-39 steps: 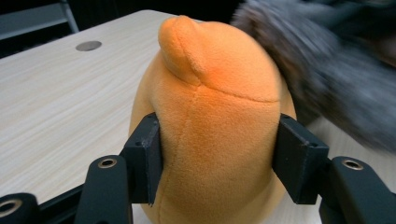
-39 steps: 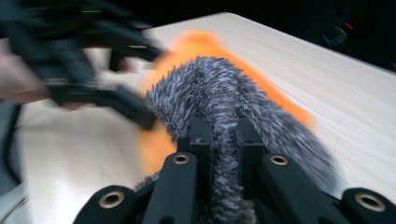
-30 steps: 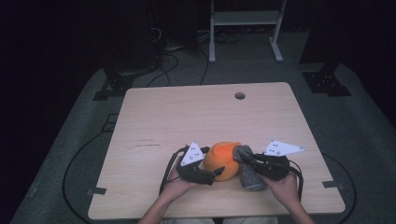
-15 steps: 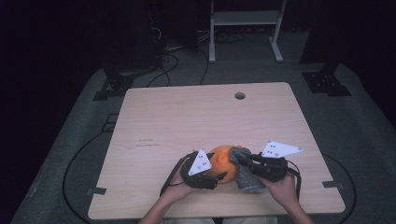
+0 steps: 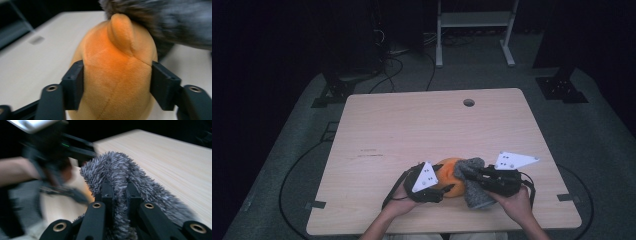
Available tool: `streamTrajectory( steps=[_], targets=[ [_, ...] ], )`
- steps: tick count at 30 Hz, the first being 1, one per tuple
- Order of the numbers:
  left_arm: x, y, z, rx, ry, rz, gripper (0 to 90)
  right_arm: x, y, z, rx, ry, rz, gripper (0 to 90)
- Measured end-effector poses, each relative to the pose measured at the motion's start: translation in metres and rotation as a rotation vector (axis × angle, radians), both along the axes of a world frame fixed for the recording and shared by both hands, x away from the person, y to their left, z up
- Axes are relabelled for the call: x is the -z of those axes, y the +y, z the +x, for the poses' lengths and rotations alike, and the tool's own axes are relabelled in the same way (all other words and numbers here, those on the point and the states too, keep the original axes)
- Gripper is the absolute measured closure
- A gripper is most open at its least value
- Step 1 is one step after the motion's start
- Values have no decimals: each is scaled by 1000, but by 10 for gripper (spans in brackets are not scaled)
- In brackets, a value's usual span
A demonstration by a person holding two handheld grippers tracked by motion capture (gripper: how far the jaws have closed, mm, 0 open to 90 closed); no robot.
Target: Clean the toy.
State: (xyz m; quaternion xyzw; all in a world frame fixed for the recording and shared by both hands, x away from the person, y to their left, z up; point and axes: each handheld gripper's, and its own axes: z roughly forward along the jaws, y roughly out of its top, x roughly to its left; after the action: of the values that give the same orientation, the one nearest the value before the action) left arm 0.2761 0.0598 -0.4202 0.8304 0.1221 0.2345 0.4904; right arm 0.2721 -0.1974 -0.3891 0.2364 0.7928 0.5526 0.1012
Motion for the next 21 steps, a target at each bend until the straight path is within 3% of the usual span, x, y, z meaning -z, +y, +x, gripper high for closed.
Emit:
streamTrajectory(
  steps=[2, 4, 6, 8, 11, 14, 16, 18, 19, 20, 21],
  targets=[
    [-2, -2, -2, -12, -41, 35, 372, -6, 9, -6, 2, -49, -29, 804],
    [2, -3, 1, 21, 24, 58, 352, -5, 11, -4, 3, -49, -44, 804],
    [9, -2, 3, 66, 80, 29, 326, 4, 7, 2, 24, -27, -68, 804],
    [9, -2, 3, 78, 90, 33, 330, 10, -1, 6, 56, 0, -59, 804],
    [9, -3, 2, 121, 104, 35, 322, 13, -11, 14, 129, 17, -86, 804],
    [6, 2, 5, 166, 164, -28, 263, 20, -18, 19, 135, 59, -83, 804],
    [5, 5, 10, 138, 191, -50, 185, 21, -20, 19, 117, 71, -78, 804],
    [8, 5, 14, 80, 213, -30, 105, 19, -18, 18, 98, 68, -89, 803],
    [10, 5, 17, 67, 229, -12, 83, 18, -17, 16, 82, 61, -95, 803],
    [12, 6, 19, 75, 248, -22, 75, 16, -15, 13, 63, 49, -100, 804],
    [13, 7, 19, 69, 240, -23, 101, 13, -12, 10, 40, 32, -108, 803]
  ],
)
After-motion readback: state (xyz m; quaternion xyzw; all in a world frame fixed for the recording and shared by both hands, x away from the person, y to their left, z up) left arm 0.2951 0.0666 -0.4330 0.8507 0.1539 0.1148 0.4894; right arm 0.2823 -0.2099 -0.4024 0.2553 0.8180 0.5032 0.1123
